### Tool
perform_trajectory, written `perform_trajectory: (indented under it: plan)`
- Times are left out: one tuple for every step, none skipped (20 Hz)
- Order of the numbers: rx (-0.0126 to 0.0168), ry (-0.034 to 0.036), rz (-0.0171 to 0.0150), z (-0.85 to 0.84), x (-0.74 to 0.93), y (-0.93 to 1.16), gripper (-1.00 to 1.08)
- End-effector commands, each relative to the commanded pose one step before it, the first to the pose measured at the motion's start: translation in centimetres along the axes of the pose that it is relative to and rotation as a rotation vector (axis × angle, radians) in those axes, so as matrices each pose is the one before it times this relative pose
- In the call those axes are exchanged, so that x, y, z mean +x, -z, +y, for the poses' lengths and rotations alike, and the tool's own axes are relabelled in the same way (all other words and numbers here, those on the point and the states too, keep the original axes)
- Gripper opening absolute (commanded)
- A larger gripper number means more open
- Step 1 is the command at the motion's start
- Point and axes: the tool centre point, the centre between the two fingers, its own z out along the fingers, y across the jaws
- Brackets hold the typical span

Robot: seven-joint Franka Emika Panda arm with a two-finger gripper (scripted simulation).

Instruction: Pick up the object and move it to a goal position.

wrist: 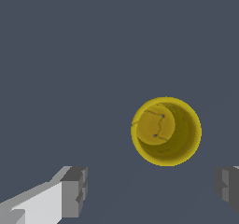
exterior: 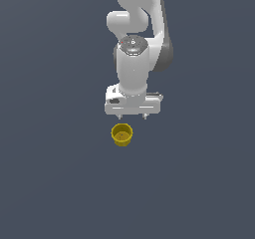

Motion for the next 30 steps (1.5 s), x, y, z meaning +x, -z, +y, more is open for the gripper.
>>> perform_trajectory:
  plan:
    - [0.0, 0.0, 0.0, 0.001, 0.0, 0.0, 0.28]
    - [0.0, 0.0, 0.0, -0.023, -0.007, 0.012, 0.28]
    - [0.00119, 0.00145, -0.00053, -0.133, -0.012, 0.006, 0.28]
    - [0.00152, 0.0021, -0.00066, -0.198, -0.021, 0.021, 0.28]
    - [0.0018, 0.00316, -0.00077, -0.268, -0.03, 0.039, 0.28]
    - [0.00186, 0.00476, -0.00075, -0.332, -0.034, 0.058, 0.28]
    - [0.00105, 0.00495, -0.00034, -0.274, -0.025, 0.063, 0.28]
    - [0.00028, 0.00468, 0.00002, -0.202, -0.015, 0.06, 0.28]
    - [-0.0003, 0.0037, 0.00028, -0.117, -0.005, 0.049, 0.28]
    - [-0.00048, 0.00174, 0.00029, -0.03, 0.001, 0.023, 0.28]
    - [0.0001, -0.00154, -0.0001, 0.052, 0.002, -0.02, 0.28]
    - [0.00099, -0.00437, -0.00064, 0.088, -0.002, -0.059, 0.28]
    - [0.00194, -0.00688, -0.00119, 0.105, -0.007, -0.094, 0.28]
    - [0.00286, -0.00953, -0.00174, 0.131, -0.011, -0.13, 0.28]
    - [0.00372, -0.01218, -0.00227, 0.162, -0.014, -0.165, 0.28]
    - [0.00446, -0.01485, -0.00275, 0.202, -0.014, -0.2, 0.28]
    - [0.00517, -0.0178, -0.00323, 0.253, -0.012, -0.238, 0.28]
    - [0.00586, -0.02046, -0.0037, 0.294, -0.01, -0.271, 0.28]
    - [0.00663, -0.02324, -0.00424, 0.332, -0.006, -0.305, 0.28]
    - [0.00734, -0.02611, -0.00475, 0.376, 0.0, -0.34, 0.28]
    - [0.00804, -0.02905, -0.00528, 0.421, 0.009, -0.373, 0.28]
    - [0.00872, -0.03203, -0.00582, 0.467, 0.021, -0.406, 0.28]
    - [0.00936, -0.03504, -0.00635, 0.514, 0.037, -0.438, 0.28]
    - [0.00998, -0.03809, -0.00689, 0.562, 0.056, -0.468, 0.28]
    - [0.01055, -0.04114, -0.00741, 0.61, 0.079, -0.497, 0.28]
    - [0.01108, -0.04421, -0.00793, 0.658, 0.107, -0.524, 0.28]
    - [0.01124, -0.04593, -0.0082, 0.686, 0.137, -0.533, 0.28]
    - [0.01037, -0.04337, -0.0077, 0.649, 0.154, -0.492, 0.28]
    - [0.00946, -0.04046, -0.00714, 0.605, 0.165, -0.45, 0.28]
    - [0.00861, -0.03754, -0.00658, 0.561, 0.173, -0.409, 0.28]
